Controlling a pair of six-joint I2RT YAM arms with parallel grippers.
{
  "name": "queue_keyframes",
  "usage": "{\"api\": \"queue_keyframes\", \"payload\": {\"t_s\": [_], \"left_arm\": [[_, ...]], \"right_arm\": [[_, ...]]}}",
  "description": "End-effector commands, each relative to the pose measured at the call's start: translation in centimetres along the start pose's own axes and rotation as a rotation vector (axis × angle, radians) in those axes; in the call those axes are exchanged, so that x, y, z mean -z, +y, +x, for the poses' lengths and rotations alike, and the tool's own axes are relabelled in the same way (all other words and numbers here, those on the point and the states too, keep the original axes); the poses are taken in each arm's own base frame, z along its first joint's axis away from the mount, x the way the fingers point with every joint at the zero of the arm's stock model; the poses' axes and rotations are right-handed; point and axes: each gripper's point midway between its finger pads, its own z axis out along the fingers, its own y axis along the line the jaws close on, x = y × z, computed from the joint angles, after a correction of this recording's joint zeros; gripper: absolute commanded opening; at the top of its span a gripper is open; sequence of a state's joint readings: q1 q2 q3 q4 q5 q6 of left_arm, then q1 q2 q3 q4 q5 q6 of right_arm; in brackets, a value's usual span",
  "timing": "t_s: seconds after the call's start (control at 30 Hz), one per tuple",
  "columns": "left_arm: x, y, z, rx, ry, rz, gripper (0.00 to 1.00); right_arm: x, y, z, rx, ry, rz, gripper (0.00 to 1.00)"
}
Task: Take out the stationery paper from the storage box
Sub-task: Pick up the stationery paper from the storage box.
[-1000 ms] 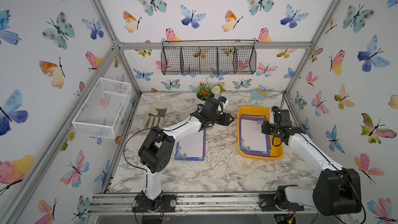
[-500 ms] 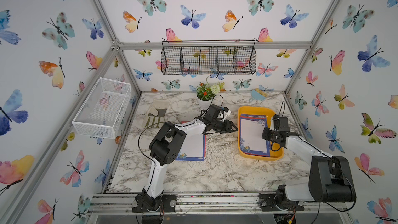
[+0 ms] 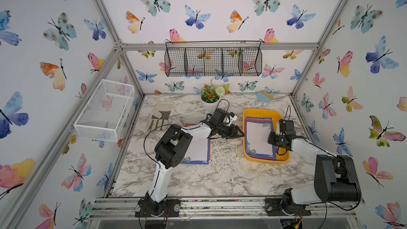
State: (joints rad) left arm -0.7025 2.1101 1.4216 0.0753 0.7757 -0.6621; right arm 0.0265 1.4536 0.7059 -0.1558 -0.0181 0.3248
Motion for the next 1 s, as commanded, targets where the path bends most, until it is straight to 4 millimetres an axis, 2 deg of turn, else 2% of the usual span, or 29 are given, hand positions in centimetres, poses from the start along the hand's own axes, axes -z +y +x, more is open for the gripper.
{"api": "queue_keyframes", "payload": {"t_s": [0.0, 0.3, 0.97], "left_arm": [[-0.5, -0.1, 0.6, -0.011, 0.018, 0.018, 0.53], [-0.5, 0.5, 0.5, -0.029, 0.021, -0.022, 0.52], [-0.7, 0.8, 0.6, -0.026, 0.039, -0.039, 0.5]], "right_arm": [[-0.1, -0.9, 0.4, -0.015, 0.006, 0.023, 0.4], [-0.6, -0.8, 0.6, -0.02, 0.025, 0.008, 0.4], [-1.2, 0.1, 1.0, -0.019, 0.059, -0.05, 0.32]]}}
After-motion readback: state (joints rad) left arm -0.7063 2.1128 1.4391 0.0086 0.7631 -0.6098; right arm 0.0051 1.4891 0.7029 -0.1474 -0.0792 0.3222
